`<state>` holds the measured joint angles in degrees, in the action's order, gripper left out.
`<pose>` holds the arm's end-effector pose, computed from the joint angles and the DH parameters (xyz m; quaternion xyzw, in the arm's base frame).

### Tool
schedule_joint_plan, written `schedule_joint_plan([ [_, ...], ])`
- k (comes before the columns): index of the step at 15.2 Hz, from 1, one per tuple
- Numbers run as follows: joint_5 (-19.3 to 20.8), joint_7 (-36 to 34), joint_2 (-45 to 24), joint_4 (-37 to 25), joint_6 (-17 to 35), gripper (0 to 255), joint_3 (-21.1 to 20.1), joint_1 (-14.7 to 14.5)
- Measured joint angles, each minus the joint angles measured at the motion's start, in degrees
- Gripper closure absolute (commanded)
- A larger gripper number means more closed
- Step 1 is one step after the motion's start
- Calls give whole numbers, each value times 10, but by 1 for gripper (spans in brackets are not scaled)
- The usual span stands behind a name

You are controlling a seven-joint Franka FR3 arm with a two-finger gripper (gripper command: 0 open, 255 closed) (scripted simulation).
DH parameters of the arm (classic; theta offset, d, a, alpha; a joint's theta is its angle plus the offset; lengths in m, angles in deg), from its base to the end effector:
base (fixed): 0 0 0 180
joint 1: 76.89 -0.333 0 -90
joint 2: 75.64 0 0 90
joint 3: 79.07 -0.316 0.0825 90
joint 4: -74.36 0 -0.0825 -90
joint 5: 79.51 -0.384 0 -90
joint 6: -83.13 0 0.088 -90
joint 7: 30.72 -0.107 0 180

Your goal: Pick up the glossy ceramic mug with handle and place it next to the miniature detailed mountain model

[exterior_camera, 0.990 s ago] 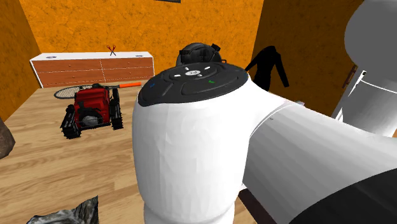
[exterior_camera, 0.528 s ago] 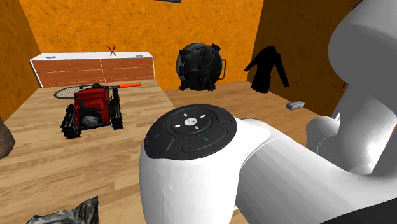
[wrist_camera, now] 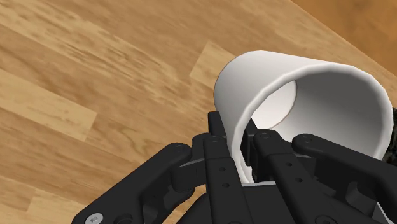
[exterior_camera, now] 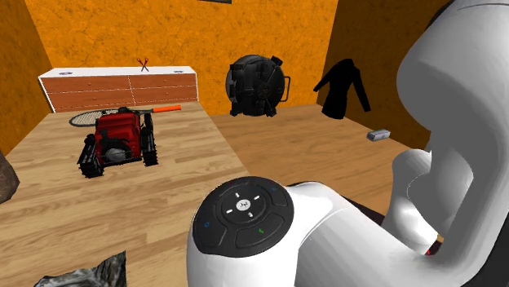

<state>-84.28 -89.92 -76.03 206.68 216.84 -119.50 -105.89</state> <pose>0.1789 0.4804 0.3440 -0.9976 -0.0607 0.0252 0.0226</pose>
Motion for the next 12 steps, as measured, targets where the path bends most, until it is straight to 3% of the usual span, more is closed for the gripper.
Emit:
schedule_joint_plan([
  [4,23,-14,-27,10,31,255,1,-1],
  [10,26,-16,-31,12,36,255,1,-2],
  [11,26,-16,-31,12,36,0,1,-2],
  [12,26,-16,-31,11,36,0,1,-2],
])
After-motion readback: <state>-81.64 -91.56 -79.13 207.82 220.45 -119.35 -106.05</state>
